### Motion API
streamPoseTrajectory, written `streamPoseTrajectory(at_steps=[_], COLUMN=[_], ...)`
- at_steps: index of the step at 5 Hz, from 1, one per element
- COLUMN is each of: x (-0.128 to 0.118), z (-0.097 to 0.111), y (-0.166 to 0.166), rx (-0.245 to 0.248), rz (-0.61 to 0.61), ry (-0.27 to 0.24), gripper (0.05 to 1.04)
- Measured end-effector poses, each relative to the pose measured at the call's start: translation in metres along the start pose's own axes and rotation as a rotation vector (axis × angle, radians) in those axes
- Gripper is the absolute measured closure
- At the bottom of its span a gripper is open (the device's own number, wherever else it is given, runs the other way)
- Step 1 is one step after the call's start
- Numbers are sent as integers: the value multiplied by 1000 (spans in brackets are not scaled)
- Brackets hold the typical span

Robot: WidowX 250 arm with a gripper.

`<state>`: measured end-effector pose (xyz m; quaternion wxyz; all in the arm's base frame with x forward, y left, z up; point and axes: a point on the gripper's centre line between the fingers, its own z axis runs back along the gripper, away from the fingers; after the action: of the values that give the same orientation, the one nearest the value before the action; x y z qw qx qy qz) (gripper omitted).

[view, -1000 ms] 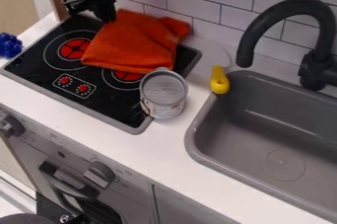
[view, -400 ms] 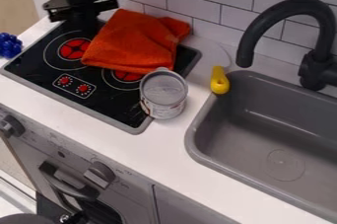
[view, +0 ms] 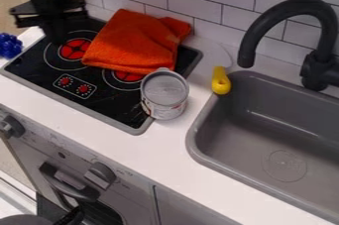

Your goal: Move the yellow cloth to the bottom right corner of the table

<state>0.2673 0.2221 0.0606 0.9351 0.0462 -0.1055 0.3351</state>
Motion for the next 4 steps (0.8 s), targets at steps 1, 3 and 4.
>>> streamPoseTrajectory(at_steps=[1, 3, 4], x=[-3, -30, -30], z=[7, 29, 39], y=[16, 14, -4], rx=[38, 48, 54], rz=[-34, -106, -115], ry=[-3, -7, 20], gripper=[1031, 1031, 1031])
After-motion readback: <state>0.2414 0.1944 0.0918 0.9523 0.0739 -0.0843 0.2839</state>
